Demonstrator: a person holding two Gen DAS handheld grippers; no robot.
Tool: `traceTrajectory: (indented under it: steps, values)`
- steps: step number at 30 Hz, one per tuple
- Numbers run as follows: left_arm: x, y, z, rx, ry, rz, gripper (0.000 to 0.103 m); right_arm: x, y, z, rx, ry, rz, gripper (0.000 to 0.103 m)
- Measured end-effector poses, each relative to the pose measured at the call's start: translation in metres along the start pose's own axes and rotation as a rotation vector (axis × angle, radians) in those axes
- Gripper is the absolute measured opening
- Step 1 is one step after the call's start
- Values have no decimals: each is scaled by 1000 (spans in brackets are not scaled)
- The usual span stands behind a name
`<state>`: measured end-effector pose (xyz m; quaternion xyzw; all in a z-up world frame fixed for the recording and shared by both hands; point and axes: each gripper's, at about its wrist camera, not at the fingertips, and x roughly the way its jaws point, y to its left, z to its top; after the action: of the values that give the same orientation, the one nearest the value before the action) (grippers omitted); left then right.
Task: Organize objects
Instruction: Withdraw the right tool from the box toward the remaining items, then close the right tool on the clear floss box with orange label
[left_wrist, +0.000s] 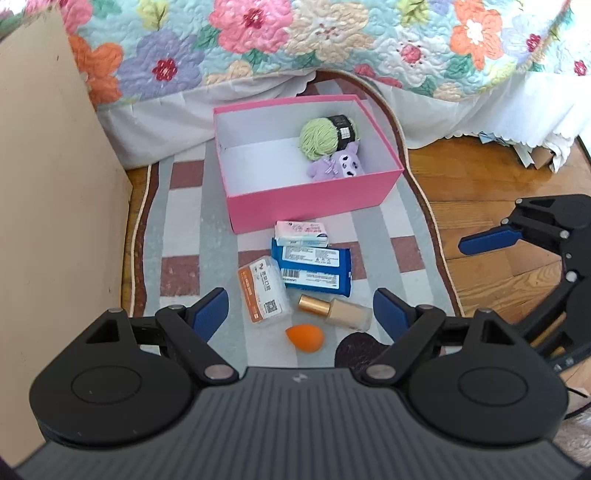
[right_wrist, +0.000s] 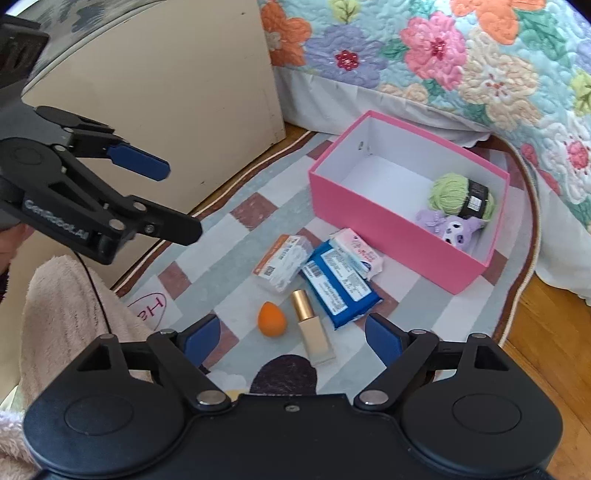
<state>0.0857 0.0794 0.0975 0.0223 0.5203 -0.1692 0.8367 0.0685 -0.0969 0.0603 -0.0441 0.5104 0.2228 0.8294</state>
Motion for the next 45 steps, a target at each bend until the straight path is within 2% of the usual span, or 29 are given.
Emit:
traceTrajectory:
  steps: [4, 7, 10, 13, 17, 21, 27, 31, 33, 35, 36, 37, 38, 40, 43, 45]
  values:
    - [17, 15, -8, -27, -18, -2, 85, 7, 8, 4, -75, -54, 40, 89]
    - [31, 30, -13, -64, -25, -12, 86, 23, 8, 10, -67, -56, 53, 89]
    - [46, 47, -16, -108, -28, -22, 93, 44, 7, 17, -46, -52, 98, 89]
    - [64, 64, -18, -160, -28, -30, 95, 70, 8, 23, -40, -46, 133, 89]
    - [98, 92, -18, -274, -19, -41, 95, 109, 4, 31, 5, -29, 131, 89]
    - [135, 112, -22, -343, -19, -29, 95, 152, -2, 36, 55, 10, 127, 89]
    - [182, 133, -40, -435, 17, -111, 93, 199, 2, 35, 65, 67, 96, 88]
    - [206, 141, -48, -526, 36, -174, 87, 221, 5, 31, 123, 141, 106, 87]
    - [217, 139, -48, -533, 50, -198, 85, 227, 5, 28, 162, 141, 105, 84]
    - [225, 135, -49, -513, 56, -180, 80, 233, 5, 26, 179, 140, 85, 82]
    - [229, 134, -49, -504, 61, -172, 79, 236, 6, 25, 170, 140, 66, 80]
    - [231, 133, -50, -509, 58, -181, 75, 239, 7, 24, 148, 143, 48, 73]
    - [232, 135, -51, -524, 55, -205, 65, 241, 9, 24, 125, 150, 30, 68]
    - [233, 141, -53, -584, 68, -268, 55, 243, 12, 23, 77, 134, 31, 67]
    - [229, 151, -57, -641, 55, -260, 54, 244, 19, 28, 3, 99, 31, 68]
    - [227, 158, -62, -692, 58, -265, 47, 246, 23, 27, -57, 70, 23, 70]
